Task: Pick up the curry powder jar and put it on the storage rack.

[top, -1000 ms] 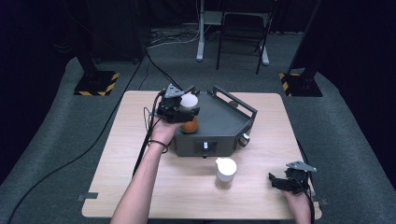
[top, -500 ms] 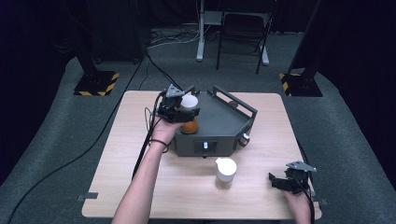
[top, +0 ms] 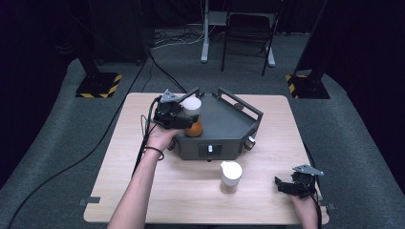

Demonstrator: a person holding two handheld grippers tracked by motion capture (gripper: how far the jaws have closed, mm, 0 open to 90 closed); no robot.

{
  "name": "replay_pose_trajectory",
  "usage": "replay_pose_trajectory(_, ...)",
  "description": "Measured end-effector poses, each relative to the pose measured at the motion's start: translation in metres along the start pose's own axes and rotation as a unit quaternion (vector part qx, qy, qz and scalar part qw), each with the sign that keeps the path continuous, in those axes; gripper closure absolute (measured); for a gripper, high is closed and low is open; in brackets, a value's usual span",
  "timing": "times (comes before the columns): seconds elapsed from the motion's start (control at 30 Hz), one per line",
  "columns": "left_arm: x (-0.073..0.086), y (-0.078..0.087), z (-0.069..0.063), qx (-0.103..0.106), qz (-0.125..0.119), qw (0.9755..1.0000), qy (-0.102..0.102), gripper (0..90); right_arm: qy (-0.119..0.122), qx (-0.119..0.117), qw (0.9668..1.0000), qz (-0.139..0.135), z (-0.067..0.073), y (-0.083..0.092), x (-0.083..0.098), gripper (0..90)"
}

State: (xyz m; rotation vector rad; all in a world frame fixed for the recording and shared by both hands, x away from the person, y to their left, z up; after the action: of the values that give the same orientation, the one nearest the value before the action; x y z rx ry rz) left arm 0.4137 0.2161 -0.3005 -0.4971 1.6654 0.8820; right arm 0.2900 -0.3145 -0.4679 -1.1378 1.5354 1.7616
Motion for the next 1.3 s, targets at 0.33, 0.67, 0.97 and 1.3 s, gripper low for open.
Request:
replay_pose_trajectory(0.33,0.012,0.02,0.001,-0.006,0.002,0.9998,-0.016,16.2,0.0,0.0,1.0,0.0,0.0,0.0,0.0,5.7)
replay_pose_trajectory(0.67,0.041,0.042,0.009,-0.02,-0.003,0.9997,-0.017,14.4,0.0,0.0,1.0,0.0,0.0,0.0,0.0,5.7)
replay_pose_trajectory(0.97,0.072,0.062,0.019,-0.036,-0.005,0.9993,-0.005,14.4,0.0,0.0,1.0,0.0,0.0,0.0,0.0,5.7)
replay_pose_trajectory(1.3,0.1,0.074,0.028,-0.046,0.0,0.9988,0.014,14.9,0.0,0.0,1.0,0.0,0.0,0.0,0.0,5.7)
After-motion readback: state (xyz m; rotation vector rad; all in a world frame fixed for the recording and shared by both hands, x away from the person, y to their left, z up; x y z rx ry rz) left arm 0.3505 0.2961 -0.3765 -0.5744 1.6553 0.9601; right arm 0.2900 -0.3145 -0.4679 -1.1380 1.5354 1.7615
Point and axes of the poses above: each handheld gripper's, and its own axes: y roughly backward along the jaws, x roughly out of its underside, z roughly to its left, the point moved 5 cm from there along -y, roughly forward along the jaws, and after that the axes turned 11 degrees about -z, right-handed, at the moved point
